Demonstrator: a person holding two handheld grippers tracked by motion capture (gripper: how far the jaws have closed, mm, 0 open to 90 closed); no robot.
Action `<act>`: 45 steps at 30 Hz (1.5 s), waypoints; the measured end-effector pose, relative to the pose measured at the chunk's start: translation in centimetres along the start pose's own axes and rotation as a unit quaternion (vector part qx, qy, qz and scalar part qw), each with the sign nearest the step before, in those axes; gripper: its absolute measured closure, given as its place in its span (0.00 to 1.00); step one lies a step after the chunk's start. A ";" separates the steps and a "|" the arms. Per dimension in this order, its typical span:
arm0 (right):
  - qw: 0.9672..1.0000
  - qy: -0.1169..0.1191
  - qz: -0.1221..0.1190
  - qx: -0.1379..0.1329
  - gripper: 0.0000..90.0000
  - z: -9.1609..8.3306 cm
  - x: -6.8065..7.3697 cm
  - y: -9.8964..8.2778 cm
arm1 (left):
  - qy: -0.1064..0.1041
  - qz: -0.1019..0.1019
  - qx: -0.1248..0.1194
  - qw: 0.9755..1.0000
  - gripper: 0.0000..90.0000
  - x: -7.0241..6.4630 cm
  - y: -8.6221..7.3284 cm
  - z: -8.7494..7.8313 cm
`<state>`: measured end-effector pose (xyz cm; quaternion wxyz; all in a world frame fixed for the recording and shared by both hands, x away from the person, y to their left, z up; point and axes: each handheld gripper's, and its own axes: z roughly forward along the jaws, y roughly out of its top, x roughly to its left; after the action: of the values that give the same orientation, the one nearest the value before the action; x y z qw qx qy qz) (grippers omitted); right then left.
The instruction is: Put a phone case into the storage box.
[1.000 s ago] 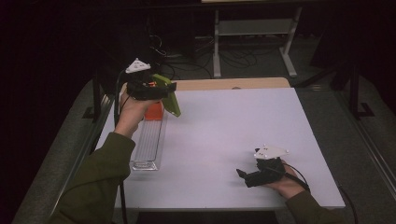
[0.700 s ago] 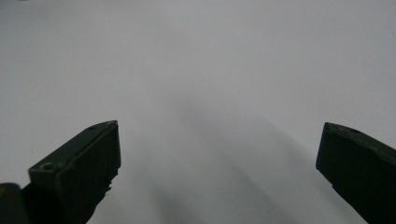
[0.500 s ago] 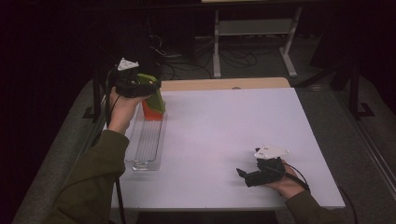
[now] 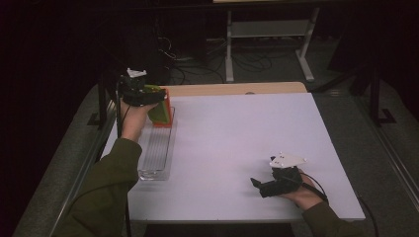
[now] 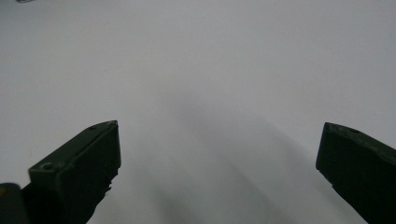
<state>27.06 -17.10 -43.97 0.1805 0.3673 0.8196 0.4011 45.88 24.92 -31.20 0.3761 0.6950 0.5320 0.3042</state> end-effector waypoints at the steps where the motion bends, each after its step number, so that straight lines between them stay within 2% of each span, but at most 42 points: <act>1: 1.000 0.000 -0.001 0.000 0.00 0.0 0.0 0.0 | 0.001 -0.009 -0.001 1.000 0.17 -0.1 -0.2 0.2; 2: 1.000 0.000 -0.001 -0.001 0.00 0.0 0.0 0.0 | 0.003 0.001 0.007 1.000 0.17 0.0 -0.3 0.3; 4: 1.000 -0.001 -0.002 -0.001 0.00 0.0 0.0 0.0 | 0.003 -0.007 0.007 1.000 0.17 -0.2 -0.5 0.6; 13: 1.000 -0.001 -0.003 0.001 0.00 0.0 0.0 0.0 | 0.022 0.005 0.027 0.999 0.16 -0.7 -1.6 1.9; 17: 1.000 -0.001 -0.001 0.001 0.00 0.0 0.0 0.0 | 0.031 0.005 0.035 0.999 0.16 -0.8 -1.9 2.3; 20: 1.000 -0.001 -0.001 0.002 0.00 0.0 0.0 0.0 | 0.034 -0.002 0.037 0.999 0.16 -0.9 -2.1 2.7; 33: 1.000 -0.002 -0.007 0.002 0.00 -0.1 0.0 0.0 | 0.062 -0.007 0.037 0.997 0.16 -1.0 -2.5 3.7; 39: 1.000 0.001 0.006 0.000 0.00 -0.1 0.1 0.1 | 0.067 -0.008 0.036 0.997 0.16 -1.0 -2.6 4.2; 42: 1.000 -0.002 -0.008 0.003 0.00 0.0 -0.1 0.0 | 0.066 -0.008 0.032 0.997 0.15 -1.0 -2.7 4.4; 45: 1.000 -0.001 -0.007 0.003 0.00 0.0 0.0 0.0 | 0.068 -0.004 0.029 0.997 0.15 -1.2 -2.7 4.6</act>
<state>27.06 -17.13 -43.96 0.1834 0.3628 0.8230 0.3969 48.02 23.28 -35.99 0.3201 0.6810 0.5677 0.3339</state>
